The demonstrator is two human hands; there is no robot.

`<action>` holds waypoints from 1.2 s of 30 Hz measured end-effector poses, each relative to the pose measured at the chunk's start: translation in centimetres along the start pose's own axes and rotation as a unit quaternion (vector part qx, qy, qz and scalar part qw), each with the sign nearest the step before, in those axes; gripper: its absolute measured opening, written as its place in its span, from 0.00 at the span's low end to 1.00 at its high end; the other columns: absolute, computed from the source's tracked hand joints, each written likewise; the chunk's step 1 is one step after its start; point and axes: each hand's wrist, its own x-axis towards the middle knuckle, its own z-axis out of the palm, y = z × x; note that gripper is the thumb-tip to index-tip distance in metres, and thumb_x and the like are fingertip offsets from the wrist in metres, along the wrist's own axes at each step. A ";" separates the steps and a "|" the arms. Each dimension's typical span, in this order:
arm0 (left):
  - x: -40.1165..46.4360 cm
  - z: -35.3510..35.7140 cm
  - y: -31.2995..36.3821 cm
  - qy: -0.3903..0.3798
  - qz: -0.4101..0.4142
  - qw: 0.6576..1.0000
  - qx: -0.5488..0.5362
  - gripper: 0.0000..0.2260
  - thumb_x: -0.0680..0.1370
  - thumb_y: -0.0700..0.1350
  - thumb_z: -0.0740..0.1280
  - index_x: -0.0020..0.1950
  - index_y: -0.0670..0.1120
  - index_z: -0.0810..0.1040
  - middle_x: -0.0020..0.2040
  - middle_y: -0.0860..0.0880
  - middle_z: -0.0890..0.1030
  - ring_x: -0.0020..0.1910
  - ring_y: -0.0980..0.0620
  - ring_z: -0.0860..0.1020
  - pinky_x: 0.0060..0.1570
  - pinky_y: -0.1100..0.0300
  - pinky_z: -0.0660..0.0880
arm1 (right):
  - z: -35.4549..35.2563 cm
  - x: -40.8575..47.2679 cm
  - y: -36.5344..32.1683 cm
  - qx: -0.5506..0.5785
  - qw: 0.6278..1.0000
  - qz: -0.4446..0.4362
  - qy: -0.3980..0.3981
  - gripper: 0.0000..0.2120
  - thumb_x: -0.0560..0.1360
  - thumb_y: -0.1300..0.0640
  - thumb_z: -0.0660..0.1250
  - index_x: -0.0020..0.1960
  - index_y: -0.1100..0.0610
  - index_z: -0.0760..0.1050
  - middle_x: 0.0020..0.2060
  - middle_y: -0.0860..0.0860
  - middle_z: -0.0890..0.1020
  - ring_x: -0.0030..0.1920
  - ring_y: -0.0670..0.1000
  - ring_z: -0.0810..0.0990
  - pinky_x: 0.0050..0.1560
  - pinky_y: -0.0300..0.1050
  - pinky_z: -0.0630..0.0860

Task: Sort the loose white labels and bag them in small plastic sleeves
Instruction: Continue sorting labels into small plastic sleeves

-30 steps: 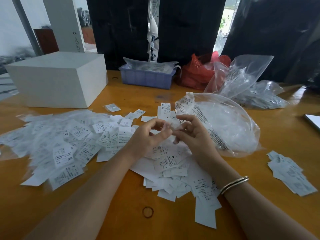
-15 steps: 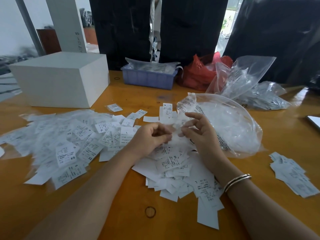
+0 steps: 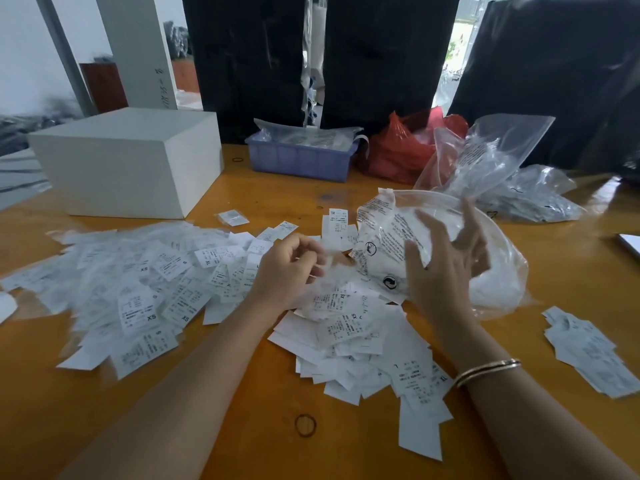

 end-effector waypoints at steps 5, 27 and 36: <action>0.0 -0.1 -0.1 0.029 0.021 0.998 0.052 0.12 0.75 0.38 0.68 0.45 0.57 0.73 0.43 0.55 0.80 0.42 0.57 0.79 0.43 0.63 0.77 | -0.5 -1.4 -3.0 0.088 0.880 -0.229 -0.408 0.15 0.73 0.40 0.62 0.54 0.45 0.79 0.49 0.38 0.74 0.53 0.38 0.69 0.62 0.44 0.57; -0.5 0.6 -0.1 0.000 0.083 0.996 0.022 0.06 0.72 0.45 0.73 0.43 0.54 0.77 0.39 0.55 0.80 0.37 0.64 0.77 0.37 0.73 0.73 | 0.6 -0.7 -1.7 0.498 0.840 0.148 -0.154 0.23 0.76 0.68 0.65 0.58 0.41 0.74 0.37 0.42 0.81 0.40 0.43 0.81 0.41 0.35 0.77; -1.1 1.0 0.4 0.005 0.153 0.978 0.143 0.11 0.73 0.45 0.73 0.49 0.51 0.73 0.37 0.60 0.77 0.37 0.67 0.76 0.35 0.73 0.72 | 0.8 -1.3 -2.7 0.512 0.846 0.070 -0.132 0.13 0.73 0.64 0.69 0.38 0.46 0.77 0.36 0.48 0.82 0.37 0.45 0.80 0.38 0.33 0.75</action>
